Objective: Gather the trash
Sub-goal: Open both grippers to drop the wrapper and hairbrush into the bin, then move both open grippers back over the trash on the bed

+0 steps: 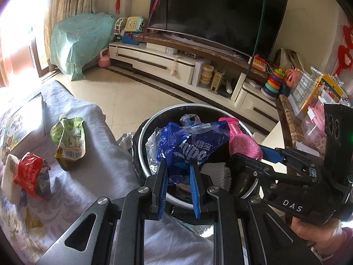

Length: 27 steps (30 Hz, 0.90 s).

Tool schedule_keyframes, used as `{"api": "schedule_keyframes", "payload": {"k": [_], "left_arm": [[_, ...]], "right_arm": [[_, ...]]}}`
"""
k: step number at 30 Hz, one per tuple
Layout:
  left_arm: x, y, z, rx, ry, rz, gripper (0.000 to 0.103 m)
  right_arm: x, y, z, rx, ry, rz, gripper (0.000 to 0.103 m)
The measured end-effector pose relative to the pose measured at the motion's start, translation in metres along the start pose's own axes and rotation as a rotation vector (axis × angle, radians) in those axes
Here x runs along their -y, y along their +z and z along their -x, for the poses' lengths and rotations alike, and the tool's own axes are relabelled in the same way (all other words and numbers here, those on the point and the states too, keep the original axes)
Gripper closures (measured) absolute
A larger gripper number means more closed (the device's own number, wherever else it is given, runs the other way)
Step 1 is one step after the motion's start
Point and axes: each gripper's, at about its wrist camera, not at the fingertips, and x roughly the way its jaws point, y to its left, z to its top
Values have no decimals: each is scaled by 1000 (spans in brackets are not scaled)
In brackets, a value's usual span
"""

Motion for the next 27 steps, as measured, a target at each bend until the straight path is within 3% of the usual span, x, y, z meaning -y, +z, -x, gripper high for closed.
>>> {"api": "schedule_keyframes", "payload": {"k": [8, 12, 18, 27], "left_arm": [[-2, 6, -8, -18, -16, 16, 80], [-6, 6, -7, -21, -20, 21, 65], [-19, -11, 13, 7, -2, 53, 54], [-54, -61, 55, 32, 31, 161, 39]], "right_arm": [[3, 1, -2, -10, -11, -2, 59], [4, 2, -1, -11, -10, -11, 42], [-2, -2, 9, 7, -9, -13, 30], [-36, -16, 25, 32, 67, -6, 12]]}}
